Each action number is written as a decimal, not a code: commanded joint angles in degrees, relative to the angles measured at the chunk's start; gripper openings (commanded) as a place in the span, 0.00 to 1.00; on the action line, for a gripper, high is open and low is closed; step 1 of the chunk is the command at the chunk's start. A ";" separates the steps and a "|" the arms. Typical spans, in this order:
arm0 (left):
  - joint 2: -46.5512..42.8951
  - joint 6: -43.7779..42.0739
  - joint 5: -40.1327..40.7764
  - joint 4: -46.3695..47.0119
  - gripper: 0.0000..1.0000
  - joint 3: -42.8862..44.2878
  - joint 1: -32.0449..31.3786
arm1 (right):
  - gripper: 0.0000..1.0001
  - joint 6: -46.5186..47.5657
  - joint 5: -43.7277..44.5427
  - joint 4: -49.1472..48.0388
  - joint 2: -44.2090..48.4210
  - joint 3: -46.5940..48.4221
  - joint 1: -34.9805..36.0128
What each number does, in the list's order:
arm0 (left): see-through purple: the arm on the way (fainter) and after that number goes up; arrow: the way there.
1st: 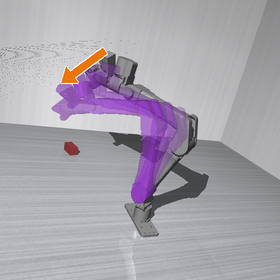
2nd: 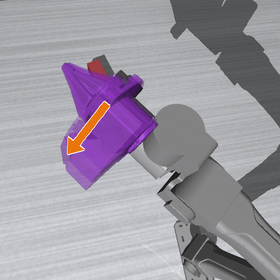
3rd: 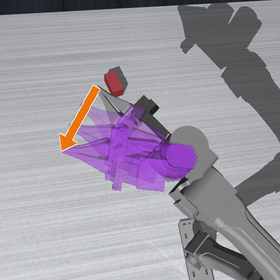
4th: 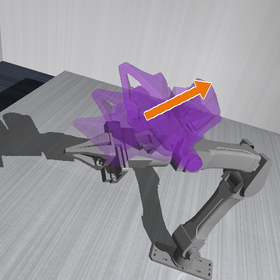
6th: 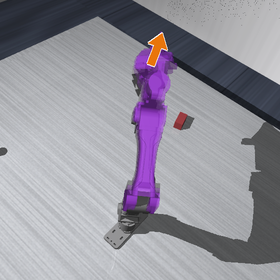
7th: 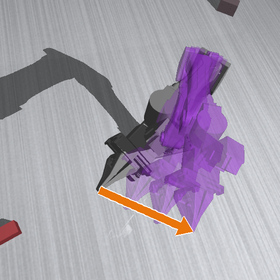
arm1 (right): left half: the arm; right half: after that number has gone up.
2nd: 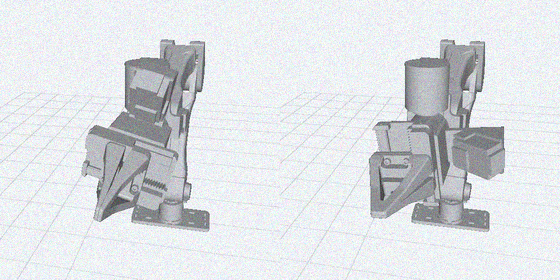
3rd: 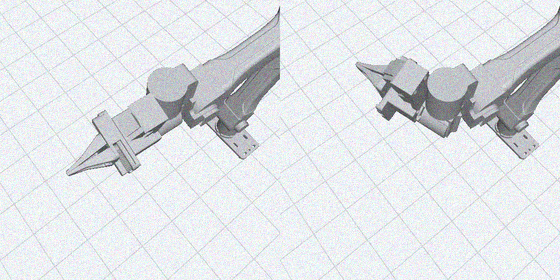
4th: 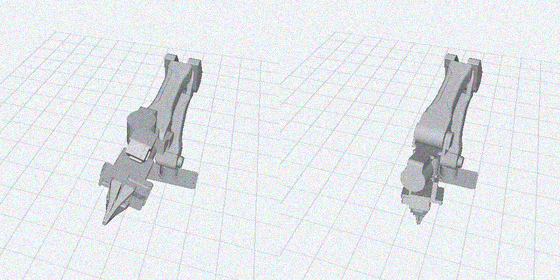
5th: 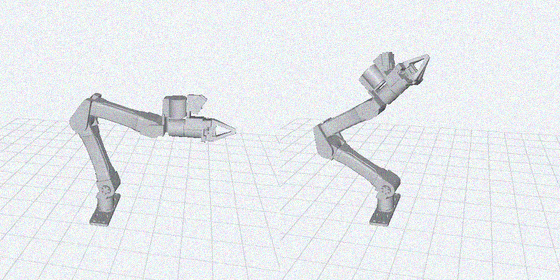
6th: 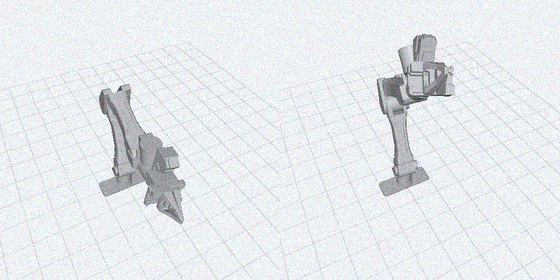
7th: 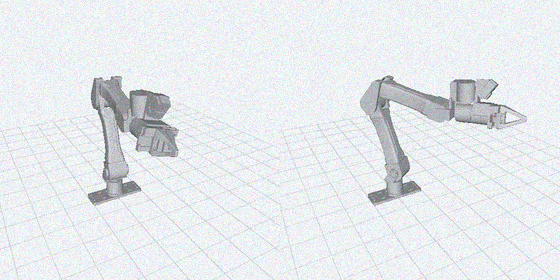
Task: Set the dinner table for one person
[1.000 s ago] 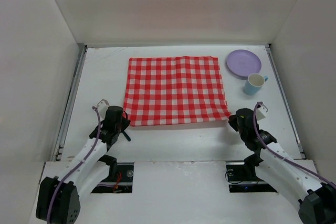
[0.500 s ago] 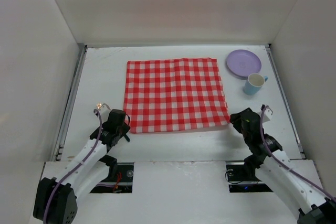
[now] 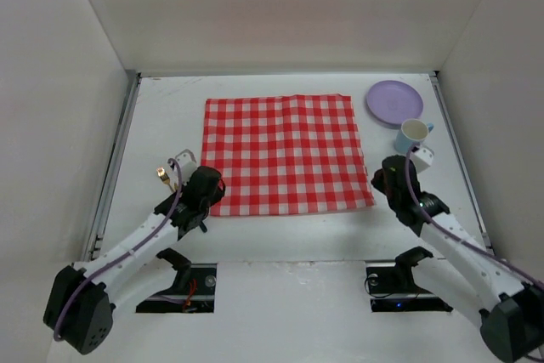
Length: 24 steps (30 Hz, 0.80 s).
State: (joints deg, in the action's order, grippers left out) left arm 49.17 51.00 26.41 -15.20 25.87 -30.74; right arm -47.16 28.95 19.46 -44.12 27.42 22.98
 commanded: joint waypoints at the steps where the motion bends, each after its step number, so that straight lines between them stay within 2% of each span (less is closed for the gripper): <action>1: 3.20 -1.78 1.53 10.60 0.24 2.52 -4.18 | 0.12 6.45 -1.26 -8.73 -8.32 9.29 2.19; 6: 11.90 -7.66 -0.48 26.07 0.17 4.54 -8.85 | 0.13 10.24 0.23 -10.24 -18.27 19.23 2.46; 8: 16.73 -9.60 -3.02 32.75 0.16 5.59 -9.73 | 0.17 11.55 1.98 -10.85 -21.78 22.31 0.19; 11: 22.62 -10.83 -6.98 40.32 0.15 6.47 -10.78 | 0.34 12.96 5.23 -11.73 -25.57 25.57 -5.43; 13: 25.00 -11.10 -9.00 42.96 0.15 6.48 -11.22 | 0.43 13.40 5.68 -11.81 -26.89 27.24 -9.91; 18: 27.12 -11.71 -11.91 47.27 0.17 4.99 -12.80 | 0.50 14.63 5.86 -13.05 -27.60 27.69 -21.51; 24: 25.20 -14.35 -11.56 50.97 0.25 2.26 -12.19 | 0.57 15.17 4.71 -12.43 -33.83 27.96 -29.35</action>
State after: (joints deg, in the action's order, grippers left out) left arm 76.95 38.85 14.94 29.98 30.00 -43.38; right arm -33.15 33.19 8.49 -75.66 53.87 -4.67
